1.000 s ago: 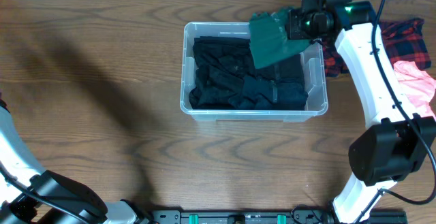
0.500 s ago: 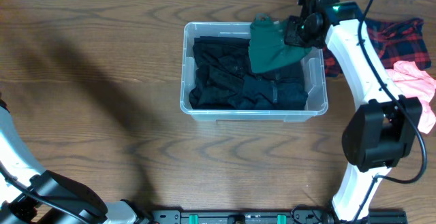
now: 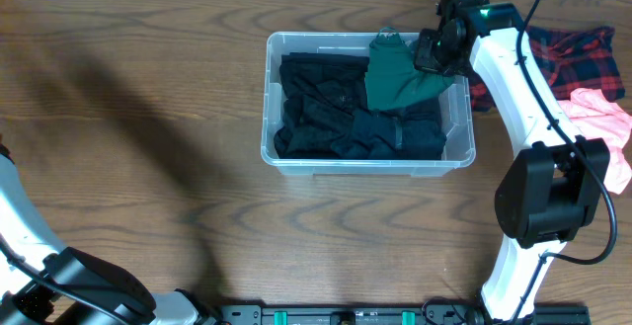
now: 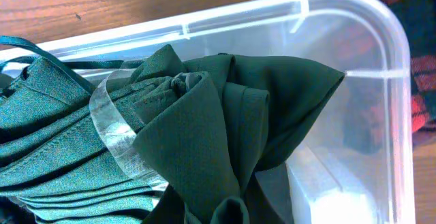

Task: Pack container
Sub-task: 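Lower the green garment into the bin's right side and release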

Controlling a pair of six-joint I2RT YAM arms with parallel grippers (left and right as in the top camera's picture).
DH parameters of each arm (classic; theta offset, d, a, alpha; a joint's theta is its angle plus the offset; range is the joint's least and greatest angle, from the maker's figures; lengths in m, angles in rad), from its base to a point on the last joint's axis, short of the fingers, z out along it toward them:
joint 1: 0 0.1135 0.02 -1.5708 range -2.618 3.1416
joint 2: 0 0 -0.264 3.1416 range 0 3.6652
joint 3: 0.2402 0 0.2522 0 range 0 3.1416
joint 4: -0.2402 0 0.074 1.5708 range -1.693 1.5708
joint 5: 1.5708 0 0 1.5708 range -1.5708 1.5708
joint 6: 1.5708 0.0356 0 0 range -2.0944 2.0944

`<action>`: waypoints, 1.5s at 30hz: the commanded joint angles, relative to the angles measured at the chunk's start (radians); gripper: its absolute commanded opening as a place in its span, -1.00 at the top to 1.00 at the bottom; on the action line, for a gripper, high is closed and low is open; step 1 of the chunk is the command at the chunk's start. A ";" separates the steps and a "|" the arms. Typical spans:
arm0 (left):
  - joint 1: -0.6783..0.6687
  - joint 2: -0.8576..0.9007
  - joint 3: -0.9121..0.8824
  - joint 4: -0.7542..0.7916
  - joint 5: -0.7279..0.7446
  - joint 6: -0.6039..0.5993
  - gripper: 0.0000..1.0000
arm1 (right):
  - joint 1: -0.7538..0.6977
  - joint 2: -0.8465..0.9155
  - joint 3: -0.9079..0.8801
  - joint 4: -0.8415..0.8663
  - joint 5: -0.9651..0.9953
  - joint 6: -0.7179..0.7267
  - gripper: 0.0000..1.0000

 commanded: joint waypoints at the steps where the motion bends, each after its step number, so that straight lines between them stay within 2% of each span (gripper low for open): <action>1: 0.003 -0.011 -0.012 -0.001 -0.015 -0.006 -0.96 | -0.003 0.000 0.000 0.009 0.030 -0.066 0.98; 3: 0.003 -0.011 -0.012 -0.001 -0.015 -0.006 -0.96 | -0.003 0.000 0.000 0.008 0.036 -0.081 0.97; 11: 0.003 -0.011 -0.012 -0.001 -0.015 -0.006 -0.96 | -0.003 0.000 0.000 -0.006 0.035 -0.082 0.74; 12: 0.003 -0.011 -0.012 -0.001 -0.015 -0.006 -0.96 | -0.003 0.000 0.000 -0.006 0.035 -0.081 0.64; 13: 0.003 -0.011 -0.012 -0.001 -0.015 -0.006 -0.96 | -0.003 0.000 0.000 -0.006 0.035 -0.081 0.45; 15: 0.003 -0.011 -0.012 -0.001 -0.015 -0.006 -0.96 | -0.003 0.000 0.000 -0.006 0.035 -0.081 -0.06; 17: 0.003 -0.011 -0.012 -0.001 -0.015 -0.006 -0.96 | -0.003 0.000 0.000 -0.005 0.035 -0.081 -0.29; 20: 0.003 -0.011 -0.012 -0.001 -0.015 -0.006 -0.96 | -0.003 0.000 0.000 -0.005 0.036 -0.096 -0.42; 25: 0.003 -0.011 -0.012 -0.001 -0.015 -0.006 -0.96 | -0.004 -0.005 0.011 0.075 0.123 -0.327 -0.47; 30: 0.003 -0.011 -0.012 -0.001 -0.015 -0.006 -0.96 | -0.004 -0.021 0.057 0.156 0.219 -0.489 -0.63; 33: 0.003 -0.011 -0.012 -0.001 -0.015 -0.006 -0.96 | 0.001 -0.033 0.090 0.135 0.203 -0.504 -0.54; 35: 0.003 -0.011 -0.012 -0.001 -0.015 -0.006 -0.96 | 0.009 -0.046 0.100 0.109 0.158 -0.504 -0.35; 36: 0.003 -0.011 -0.012 -0.001 -0.015 -0.006 -0.96 | 0.013 -0.052 0.101 0.100 0.132 -0.505 -0.15; 38: 0.003 -0.011 -0.012 -0.001 -0.015 -0.006 -0.96 | 0.024 -0.065 0.102 0.094 0.096 -0.533 0.55; 39: 0.003 -0.011 -0.012 -0.001 -0.015 -0.006 -0.96 | 0.031 -0.077 0.105 0.092 0.085 -0.539 0.83; 40: 0.003 -0.011 -0.012 -0.001 -0.015 -0.006 -0.96 | 0.038 -0.085 0.111 0.090 0.081 -0.538 0.95; 45: 0.003 -0.011 -0.012 -0.001 -0.015 -0.006 -0.96 | 0.066 -0.140 0.171 -0.039 0.072 -0.537 0.98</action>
